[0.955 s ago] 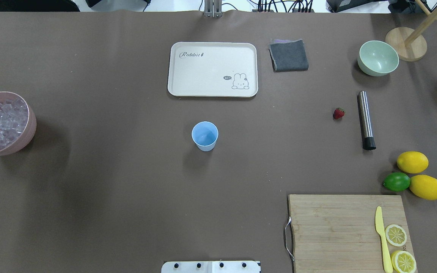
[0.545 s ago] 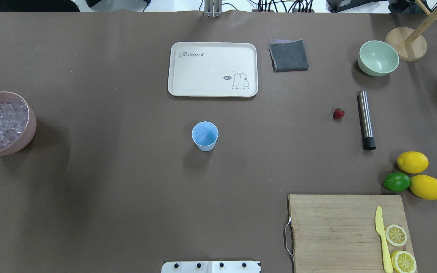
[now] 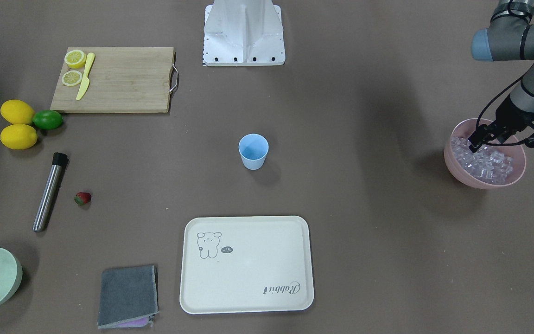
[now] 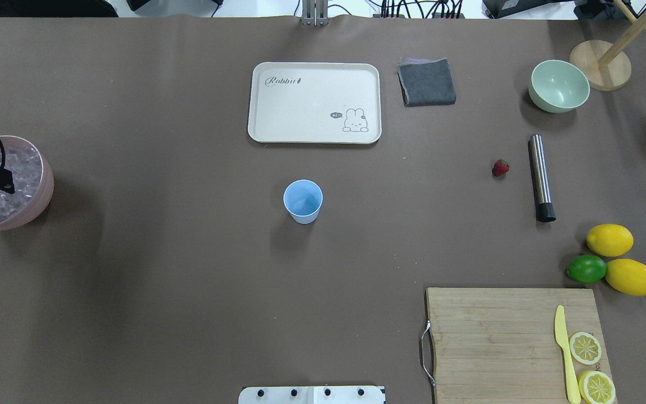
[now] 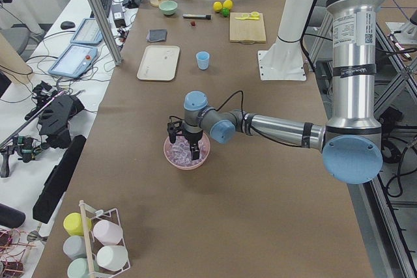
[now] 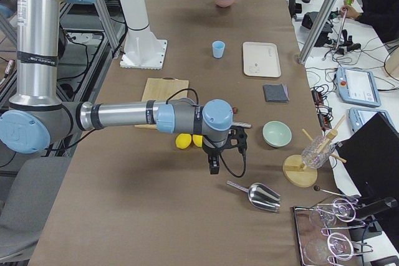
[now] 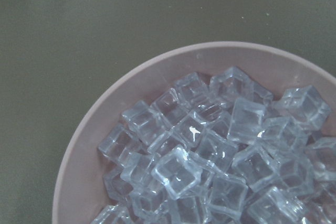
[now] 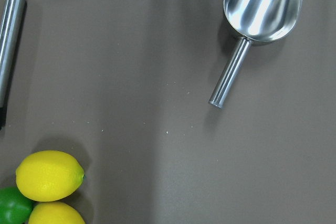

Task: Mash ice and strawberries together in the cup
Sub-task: 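Lower the left gripper into the pink bowl and grasp an ice cube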

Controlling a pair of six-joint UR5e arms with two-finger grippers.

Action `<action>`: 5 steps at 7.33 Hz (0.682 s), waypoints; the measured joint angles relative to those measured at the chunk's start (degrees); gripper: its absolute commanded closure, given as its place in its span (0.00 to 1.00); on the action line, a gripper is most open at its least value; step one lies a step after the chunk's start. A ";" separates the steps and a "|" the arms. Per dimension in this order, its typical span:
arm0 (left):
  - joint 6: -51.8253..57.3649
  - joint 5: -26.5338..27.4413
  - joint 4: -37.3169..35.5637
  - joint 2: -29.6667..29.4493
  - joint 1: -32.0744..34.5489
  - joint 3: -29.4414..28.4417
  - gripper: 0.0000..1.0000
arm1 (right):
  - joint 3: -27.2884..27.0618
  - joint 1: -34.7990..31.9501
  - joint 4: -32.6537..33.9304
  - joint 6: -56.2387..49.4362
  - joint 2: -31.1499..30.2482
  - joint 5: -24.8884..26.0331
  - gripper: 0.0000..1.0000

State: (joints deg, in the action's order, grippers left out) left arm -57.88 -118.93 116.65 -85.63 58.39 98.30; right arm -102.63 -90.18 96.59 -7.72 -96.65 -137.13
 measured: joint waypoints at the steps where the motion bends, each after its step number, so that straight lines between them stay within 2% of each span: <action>1: -0.78 0.44 0.32 0.01 -0.67 -0.03 0.31 | 0.21 0.00 0.00 -0.01 -0.02 -0.04 0.00; 2: -1.17 0.62 0.44 0.11 -0.98 -0.03 0.59 | 0.34 0.00 0.00 -0.01 -0.03 -0.06 0.00; 4: -1.39 0.73 0.48 0.34 -1.07 -0.16 1.00 | 0.36 0.00 0.00 -0.01 -0.03 -0.47 0.00; 5: -1.38 0.77 0.45 0.44 -1.08 -0.17 1.00 | 0.34 0.00 -0.02 -0.03 -0.03 -1.02 0.00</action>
State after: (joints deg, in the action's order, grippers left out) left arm -59.26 -118.16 117.11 -85.19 57.31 98.13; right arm -102.29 -90.18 96.57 -7.75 -96.68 -138.15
